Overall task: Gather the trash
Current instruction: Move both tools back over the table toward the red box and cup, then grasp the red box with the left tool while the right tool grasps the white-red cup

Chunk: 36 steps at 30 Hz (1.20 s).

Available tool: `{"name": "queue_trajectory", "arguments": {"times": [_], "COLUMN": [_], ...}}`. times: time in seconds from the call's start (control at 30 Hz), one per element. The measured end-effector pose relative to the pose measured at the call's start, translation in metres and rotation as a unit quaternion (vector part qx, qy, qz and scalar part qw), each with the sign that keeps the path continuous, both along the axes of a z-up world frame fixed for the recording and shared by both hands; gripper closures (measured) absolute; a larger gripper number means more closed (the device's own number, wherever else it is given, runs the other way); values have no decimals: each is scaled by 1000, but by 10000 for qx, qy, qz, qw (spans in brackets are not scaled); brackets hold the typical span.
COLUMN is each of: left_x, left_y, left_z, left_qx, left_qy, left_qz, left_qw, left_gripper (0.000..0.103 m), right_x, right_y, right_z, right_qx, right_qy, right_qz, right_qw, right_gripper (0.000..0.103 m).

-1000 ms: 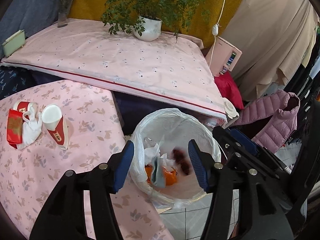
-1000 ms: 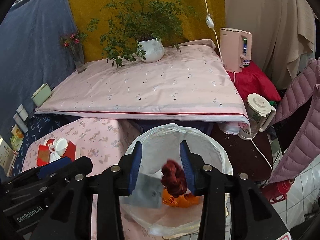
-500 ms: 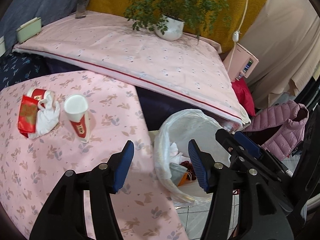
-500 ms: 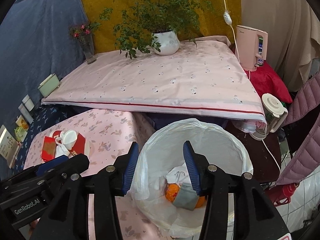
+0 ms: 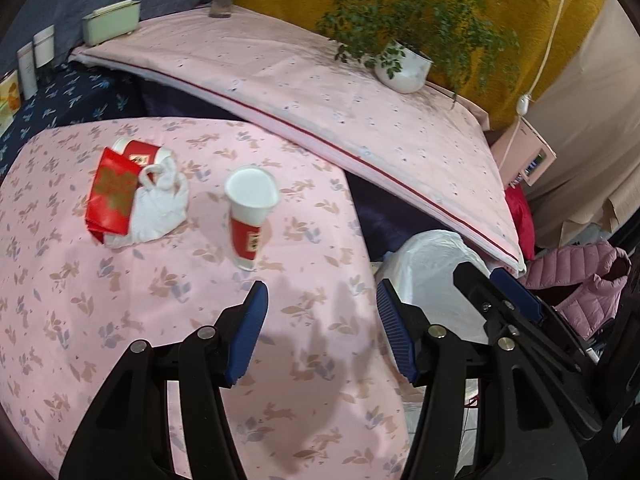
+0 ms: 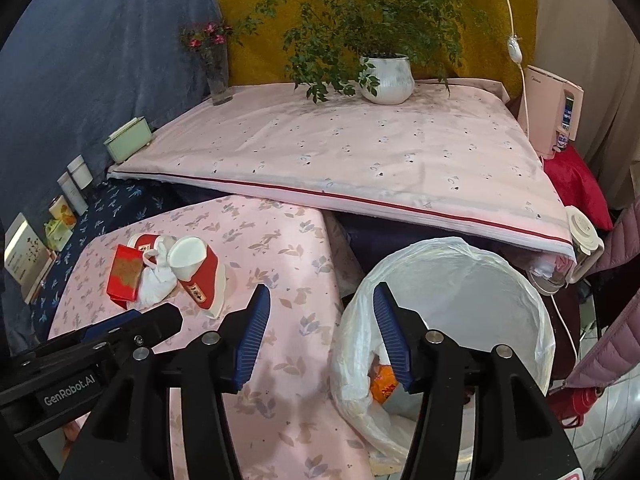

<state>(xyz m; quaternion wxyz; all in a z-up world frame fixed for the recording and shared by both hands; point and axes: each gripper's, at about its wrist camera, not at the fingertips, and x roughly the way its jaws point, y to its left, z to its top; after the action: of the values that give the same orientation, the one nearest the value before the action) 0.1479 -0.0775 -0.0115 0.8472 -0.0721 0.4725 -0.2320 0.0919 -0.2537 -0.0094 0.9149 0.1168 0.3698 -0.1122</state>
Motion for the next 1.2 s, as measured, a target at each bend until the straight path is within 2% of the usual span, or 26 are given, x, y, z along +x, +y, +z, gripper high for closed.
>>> {"name": "queue_trajectory", "arguments": {"times": [0.23,0.47,0.67,0.77,1.2], "left_x": [12,24,33,40,89], "left_y": [43,88,125,142,174], "left_z": [-13,-21,-29,-33,-55], "left_qx": [-49,-40,139,192,271], "left_qy": [162,214,142,120,288], "left_qz": [449,906,1283,1468,1757], "left_qw": [9988,9957,9915,9889,9837], "left_gripper": [47,44,38,32,28], "right_x": [16,33,50,59,107], "right_y": [28,57,83,93,110], "right_z": [-2,-10,-19,-26,-61], "right_qx": [-44,45,78,80,100], "right_qy": [87,178,278,344,655], "right_qz": [283,575,816,894,913], "right_qw": [9996,9982,9962,9954,9936], "right_gripper": [50,44,40,39,35]}}
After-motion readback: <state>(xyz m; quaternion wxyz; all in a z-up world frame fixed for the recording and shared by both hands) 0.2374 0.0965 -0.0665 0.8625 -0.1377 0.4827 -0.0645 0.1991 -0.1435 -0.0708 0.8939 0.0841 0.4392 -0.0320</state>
